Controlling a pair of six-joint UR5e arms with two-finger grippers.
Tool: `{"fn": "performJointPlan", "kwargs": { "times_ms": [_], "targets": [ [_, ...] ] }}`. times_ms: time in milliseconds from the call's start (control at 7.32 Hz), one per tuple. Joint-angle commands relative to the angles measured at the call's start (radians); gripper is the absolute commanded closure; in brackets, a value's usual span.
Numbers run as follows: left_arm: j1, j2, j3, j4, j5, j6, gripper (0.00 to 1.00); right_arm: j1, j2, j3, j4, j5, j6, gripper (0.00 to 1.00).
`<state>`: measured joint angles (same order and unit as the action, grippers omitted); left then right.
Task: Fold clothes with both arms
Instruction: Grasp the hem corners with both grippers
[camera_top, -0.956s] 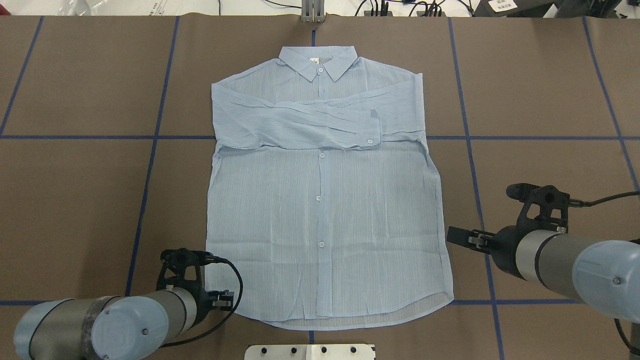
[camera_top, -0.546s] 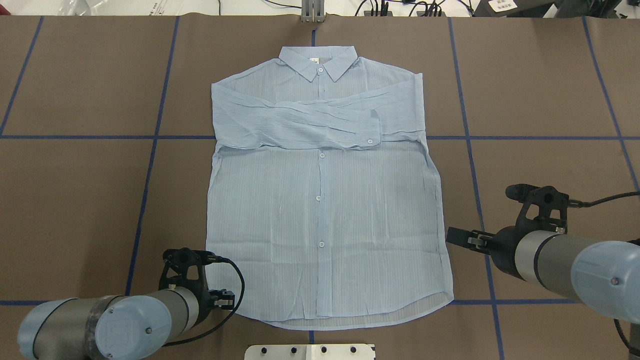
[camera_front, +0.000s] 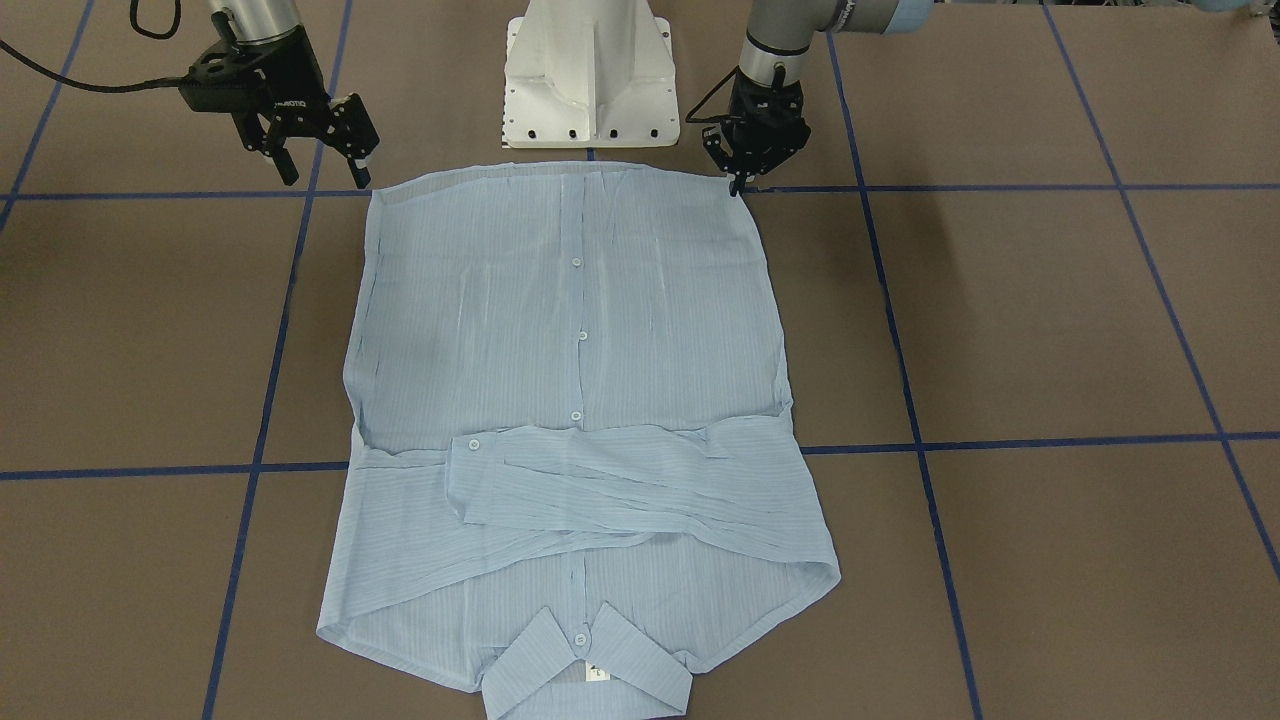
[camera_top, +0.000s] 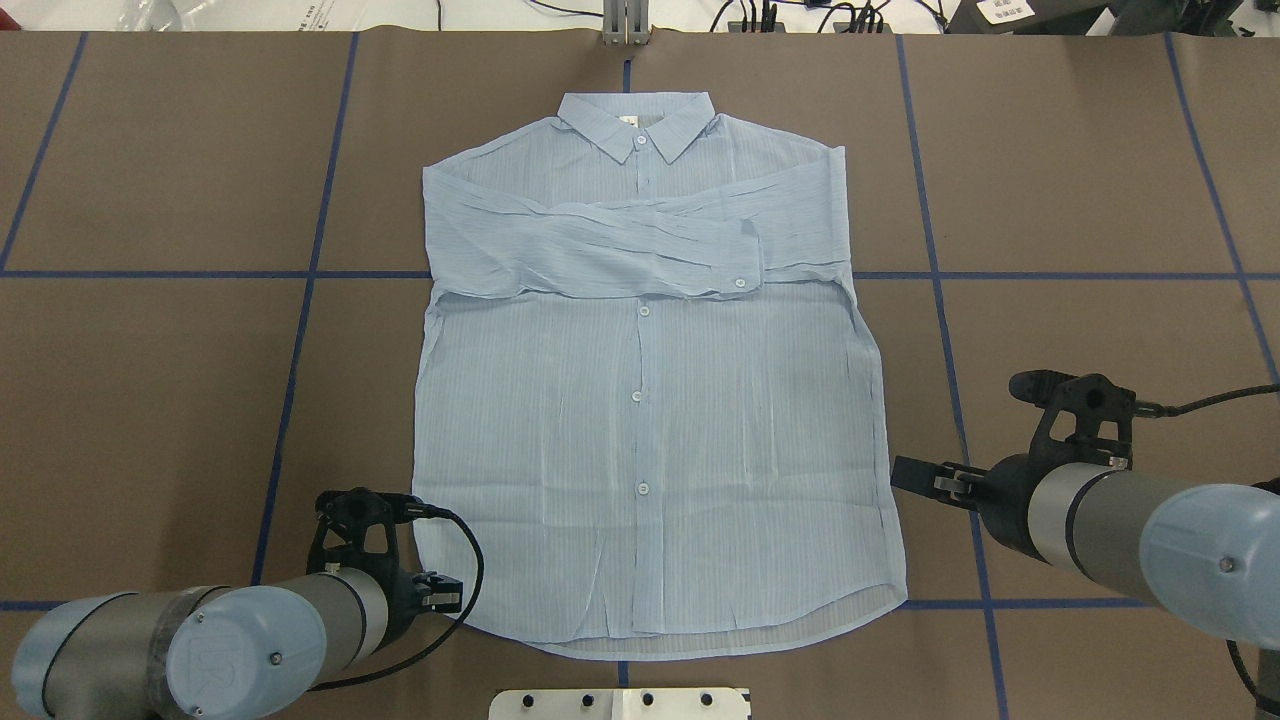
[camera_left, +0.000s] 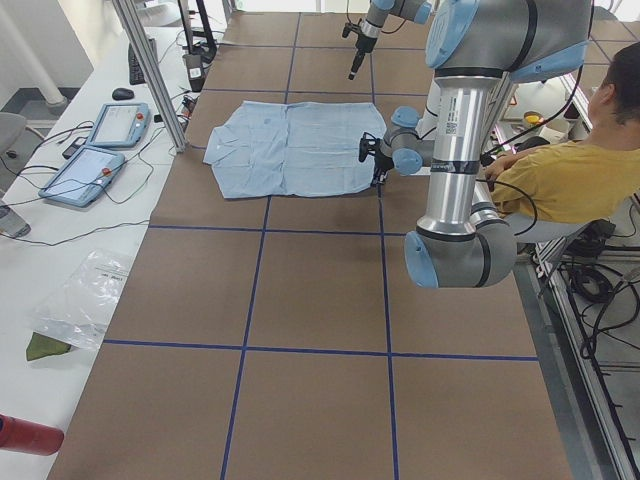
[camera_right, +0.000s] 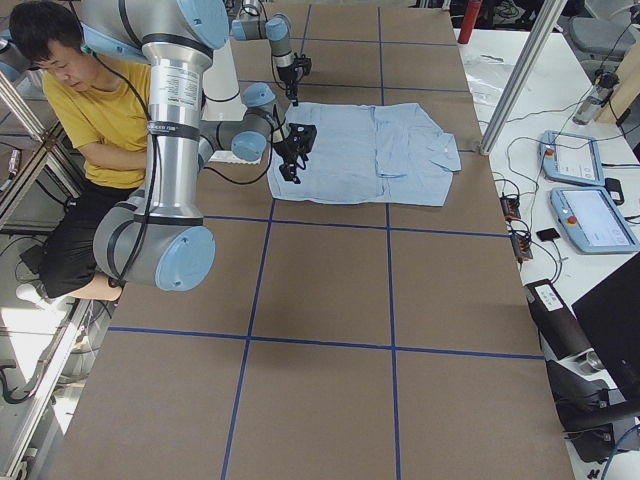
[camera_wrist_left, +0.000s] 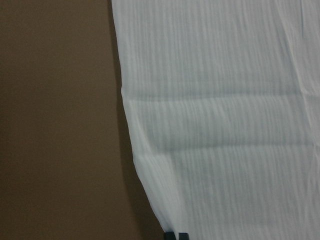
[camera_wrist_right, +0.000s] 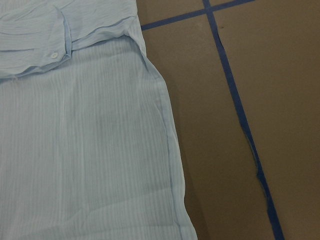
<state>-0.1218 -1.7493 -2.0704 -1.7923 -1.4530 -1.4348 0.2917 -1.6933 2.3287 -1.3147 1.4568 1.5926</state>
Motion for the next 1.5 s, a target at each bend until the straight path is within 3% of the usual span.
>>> {"fn": "performJointPlan", "kwargs": {
  "times_ms": [0,410,683,819,1366],
  "targets": [
    [0.004,-0.012,-0.01,0.013,-0.001,0.0,1.0,-0.043,0.0,-0.002,0.008,-0.048,0.03,0.0],
    [0.007,-0.03,-0.008,0.011,0.0,-0.003,1.0,-0.089,-0.092,-0.106,0.253,-0.117,0.038,0.05],
    [0.008,-0.036,-0.01,0.01,0.005,-0.006,1.0,-0.169,-0.097,-0.13,0.25,-0.234,0.066,0.26],
    [0.01,-0.036,-0.01,0.008,0.008,-0.006,1.0,-0.198,-0.095,-0.132,0.247,-0.242,0.088,0.35],
    [0.01,-0.039,-0.013,0.007,0.008,-0.006,1.0,-0.281,-0.082,-0.162,0.164,-0.317,0.142,0.48]
  ]
}}
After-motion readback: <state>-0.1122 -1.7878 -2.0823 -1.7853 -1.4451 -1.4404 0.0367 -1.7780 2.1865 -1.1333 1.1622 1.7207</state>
